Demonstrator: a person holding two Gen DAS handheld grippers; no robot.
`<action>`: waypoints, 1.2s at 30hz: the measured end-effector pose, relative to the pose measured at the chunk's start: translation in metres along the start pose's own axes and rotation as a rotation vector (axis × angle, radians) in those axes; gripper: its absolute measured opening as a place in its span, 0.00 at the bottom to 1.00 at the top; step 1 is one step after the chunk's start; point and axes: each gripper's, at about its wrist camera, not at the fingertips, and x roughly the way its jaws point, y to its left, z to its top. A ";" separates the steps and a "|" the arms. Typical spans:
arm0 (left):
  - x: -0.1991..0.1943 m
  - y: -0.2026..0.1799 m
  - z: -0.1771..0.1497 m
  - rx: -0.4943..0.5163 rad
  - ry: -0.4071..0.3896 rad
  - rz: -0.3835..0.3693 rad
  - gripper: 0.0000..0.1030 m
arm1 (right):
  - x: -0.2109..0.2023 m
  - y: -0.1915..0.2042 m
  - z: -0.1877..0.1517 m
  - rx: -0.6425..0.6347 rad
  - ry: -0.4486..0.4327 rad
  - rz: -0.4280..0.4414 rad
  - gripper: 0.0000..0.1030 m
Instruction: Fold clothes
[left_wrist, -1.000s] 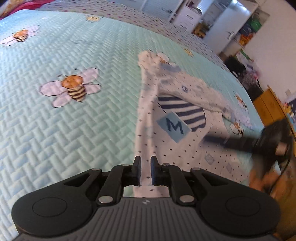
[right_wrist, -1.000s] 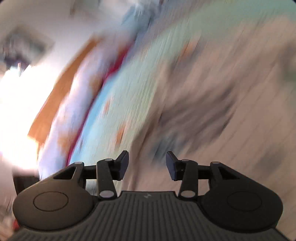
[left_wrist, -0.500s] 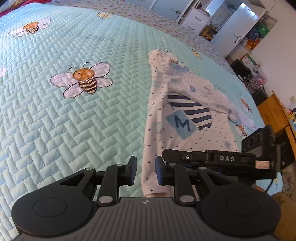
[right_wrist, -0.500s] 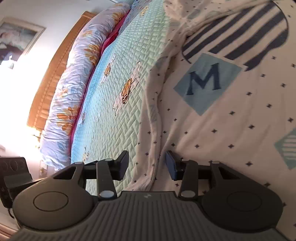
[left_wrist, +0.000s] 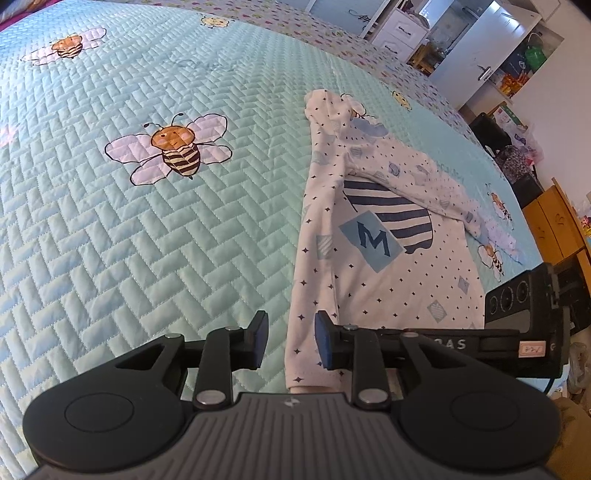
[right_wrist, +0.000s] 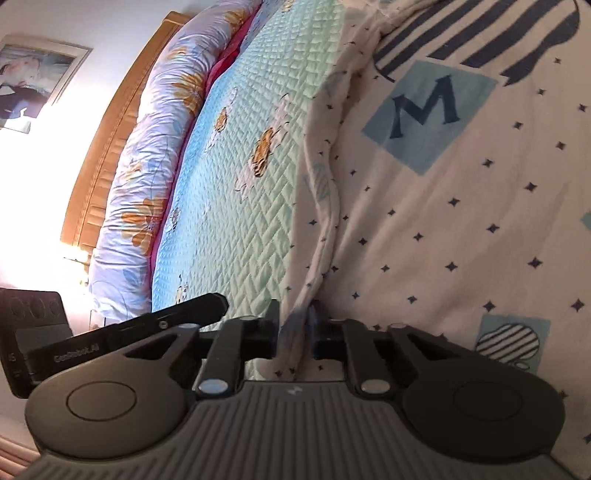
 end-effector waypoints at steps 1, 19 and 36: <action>-0.001 0.000 0.001 0.002 -0.002 -0.001 0.28 | -0.001 -0.001 0.000 0.005 -0.004 0.001 0.02; 0.016 -0.052 0.001 0.127 0.040 -0.064 0.32 | -0.039 -0.036 -0.011 0.083 -0.065 -0.031 0.02; 0.079 -0.042 -0.009 0.057 0.151 -0.188 0.34 | -0.076 -0.048 -0.006 0.043 -0.033 -0.041 0.06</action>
